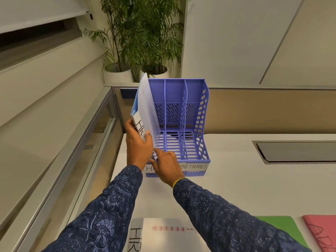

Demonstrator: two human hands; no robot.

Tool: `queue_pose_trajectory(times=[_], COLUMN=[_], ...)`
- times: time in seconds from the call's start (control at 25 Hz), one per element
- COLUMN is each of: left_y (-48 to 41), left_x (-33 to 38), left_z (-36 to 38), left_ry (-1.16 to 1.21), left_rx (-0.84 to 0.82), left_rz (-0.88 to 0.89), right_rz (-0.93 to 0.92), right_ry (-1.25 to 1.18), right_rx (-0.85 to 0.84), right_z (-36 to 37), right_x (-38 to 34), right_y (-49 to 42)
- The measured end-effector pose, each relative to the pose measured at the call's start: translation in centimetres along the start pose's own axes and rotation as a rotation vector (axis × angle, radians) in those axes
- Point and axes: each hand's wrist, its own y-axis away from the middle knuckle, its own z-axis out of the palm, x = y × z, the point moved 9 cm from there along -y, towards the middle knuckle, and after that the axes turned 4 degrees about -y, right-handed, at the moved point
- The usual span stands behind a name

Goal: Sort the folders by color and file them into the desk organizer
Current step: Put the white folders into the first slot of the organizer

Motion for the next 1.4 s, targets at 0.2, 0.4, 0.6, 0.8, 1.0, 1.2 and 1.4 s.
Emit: queue_pose_trajectory(times=[0.2,0.4,0.6,0.8,1.0,1.2,1.4], left_y=[1.3,4.8,11.2,18.9,27.1,33.4,36.7], left_x=[-0.8,-2.7,-5.6,-9.2,-12.5,-14.0,-13.5], left_z=[-0.9,-2.0,-4.2,-7.3,-10.1,-11.4,-12.0], left_ry=[-0.037,-0.143,-0.307,-0.512,-0.661,-0.745,-0.785], left_rx=[-0.058,-0.193,-0.329,-0.481,-0.579,-0.626,-0.608], left_rz=[-0.017,-0.029,-0.095,-0.170,-0.257,-0.309,-0.313], right_rz=[-0.054,-0.053,-0.026,0.040,0.116,0.176,0.242], right_ry=[-0.025,0.085,0.137,0.199,0.248,0.262,0.261], right_rx=[0.055,0.109,0.046,-0.064,-0.173,-0.213,-0.257], right_z=[-1.0,-3.0,-3.7,-2.6,-0.3,1.2,2.7], right_x=[-0.5,0.0,0.7,3.0,5.6,7.1,8.4], right_y=[1.3,4.7,10.9,19.2,27.7,34.1,39.2])
